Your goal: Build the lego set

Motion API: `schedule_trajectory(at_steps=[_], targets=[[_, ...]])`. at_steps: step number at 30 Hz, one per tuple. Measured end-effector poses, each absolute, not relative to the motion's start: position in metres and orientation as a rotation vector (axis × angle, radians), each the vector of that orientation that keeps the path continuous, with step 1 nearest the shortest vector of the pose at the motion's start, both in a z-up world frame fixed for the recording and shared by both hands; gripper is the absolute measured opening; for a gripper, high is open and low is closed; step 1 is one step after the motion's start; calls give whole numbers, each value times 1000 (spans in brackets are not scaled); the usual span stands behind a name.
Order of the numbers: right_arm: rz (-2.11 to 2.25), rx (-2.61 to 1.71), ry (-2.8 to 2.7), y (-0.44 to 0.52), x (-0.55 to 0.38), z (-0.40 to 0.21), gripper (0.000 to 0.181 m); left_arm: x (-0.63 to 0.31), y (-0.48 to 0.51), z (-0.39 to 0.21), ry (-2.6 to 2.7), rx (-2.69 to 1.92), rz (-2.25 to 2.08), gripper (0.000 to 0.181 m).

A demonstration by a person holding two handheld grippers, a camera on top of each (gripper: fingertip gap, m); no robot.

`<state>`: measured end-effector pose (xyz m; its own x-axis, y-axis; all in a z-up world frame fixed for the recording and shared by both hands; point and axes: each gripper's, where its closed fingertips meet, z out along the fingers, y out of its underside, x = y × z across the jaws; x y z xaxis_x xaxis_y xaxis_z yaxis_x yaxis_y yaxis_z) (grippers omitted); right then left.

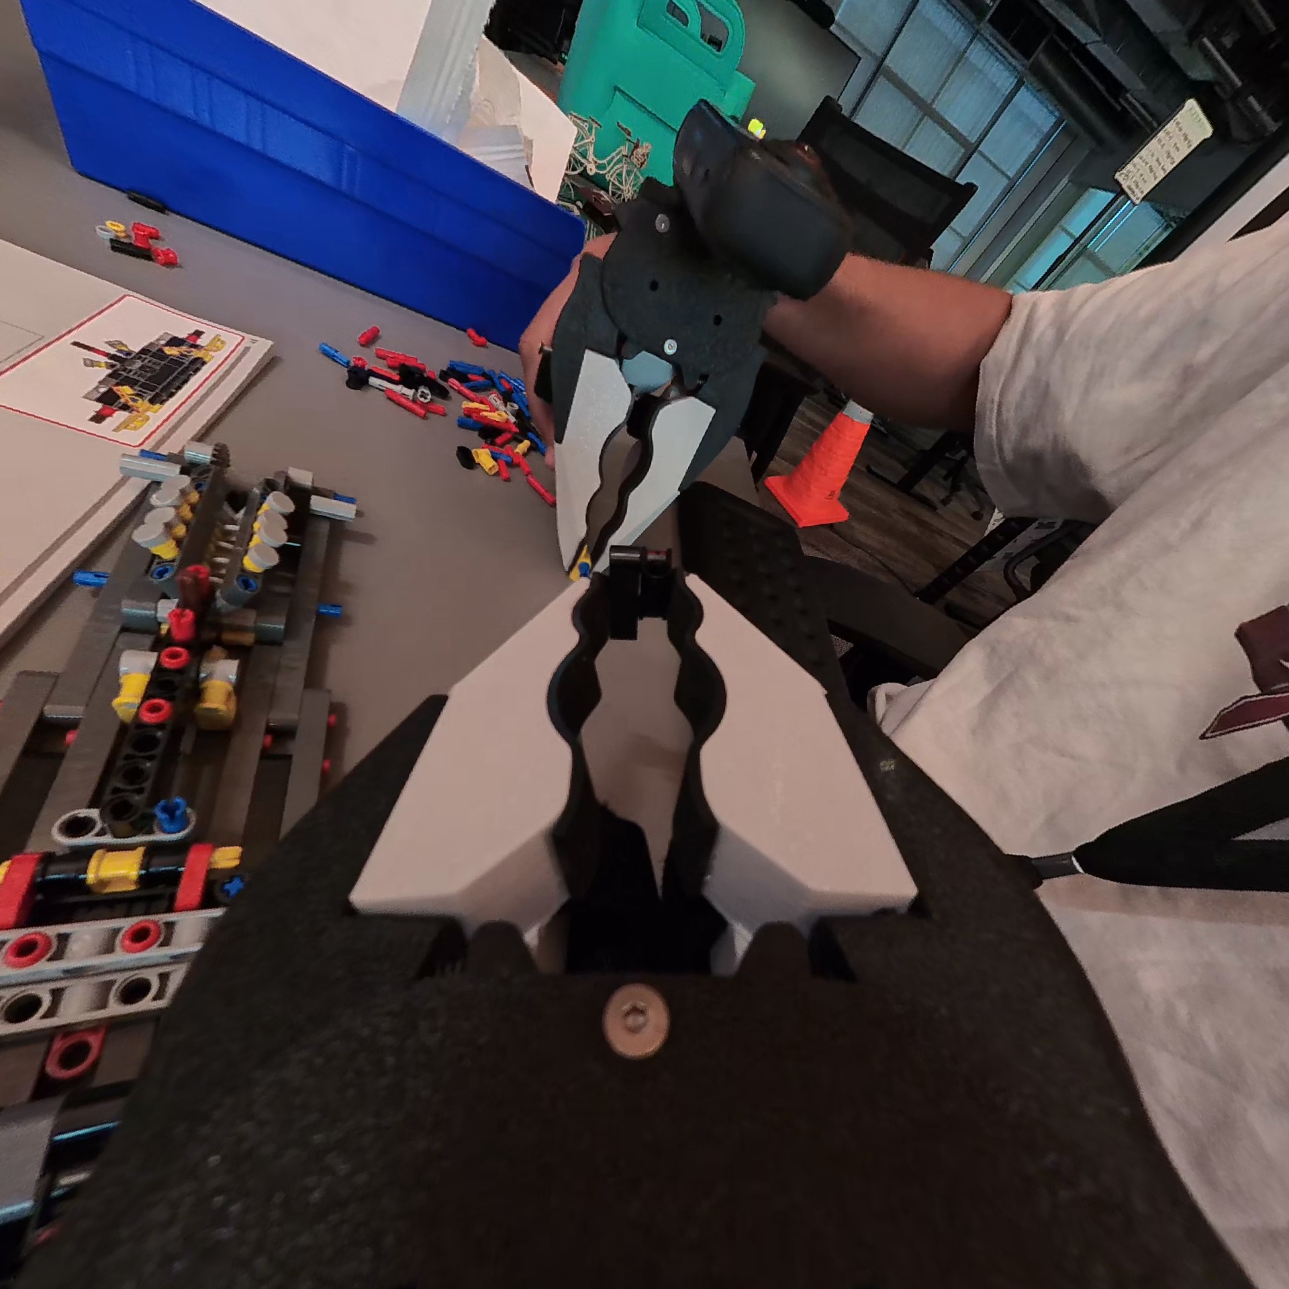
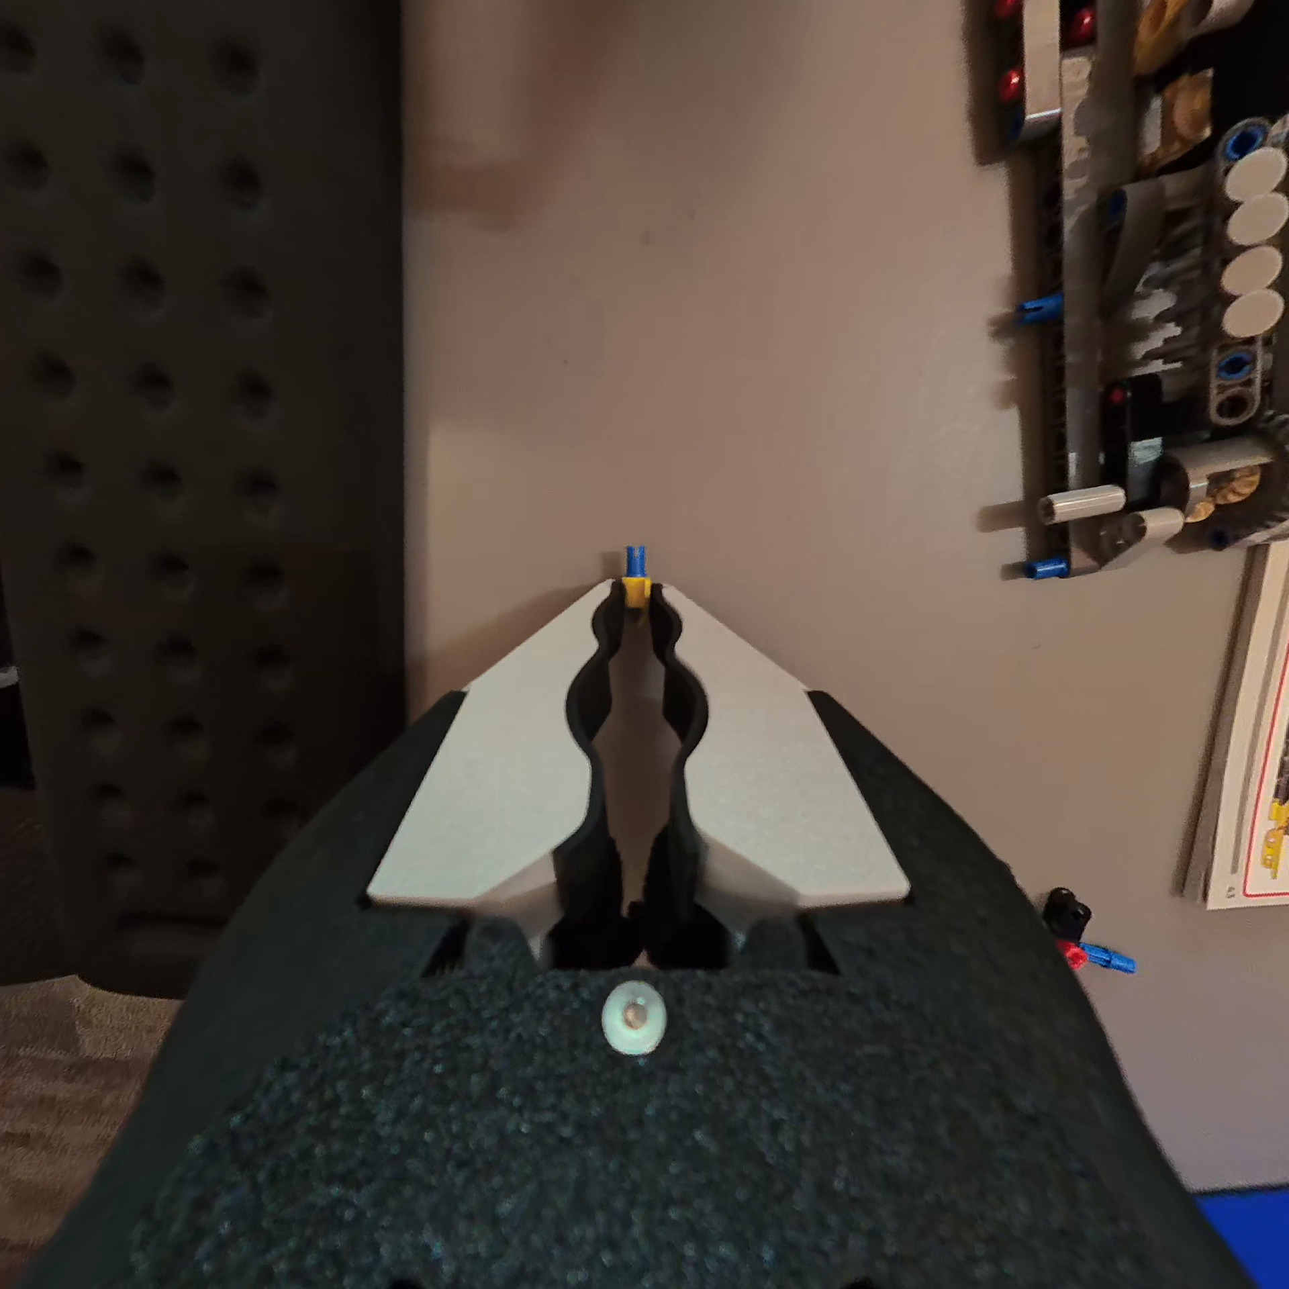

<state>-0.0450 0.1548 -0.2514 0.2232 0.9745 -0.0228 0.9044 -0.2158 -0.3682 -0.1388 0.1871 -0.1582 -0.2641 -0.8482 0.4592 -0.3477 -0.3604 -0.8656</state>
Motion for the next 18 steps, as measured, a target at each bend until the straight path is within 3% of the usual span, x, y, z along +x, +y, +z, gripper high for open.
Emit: schedule_trajectory(at_steps=[18], targets=[[344,-2252,-1538,163,-60,-252,8,-137,183,-173,1567,-1546,-1476,15]])
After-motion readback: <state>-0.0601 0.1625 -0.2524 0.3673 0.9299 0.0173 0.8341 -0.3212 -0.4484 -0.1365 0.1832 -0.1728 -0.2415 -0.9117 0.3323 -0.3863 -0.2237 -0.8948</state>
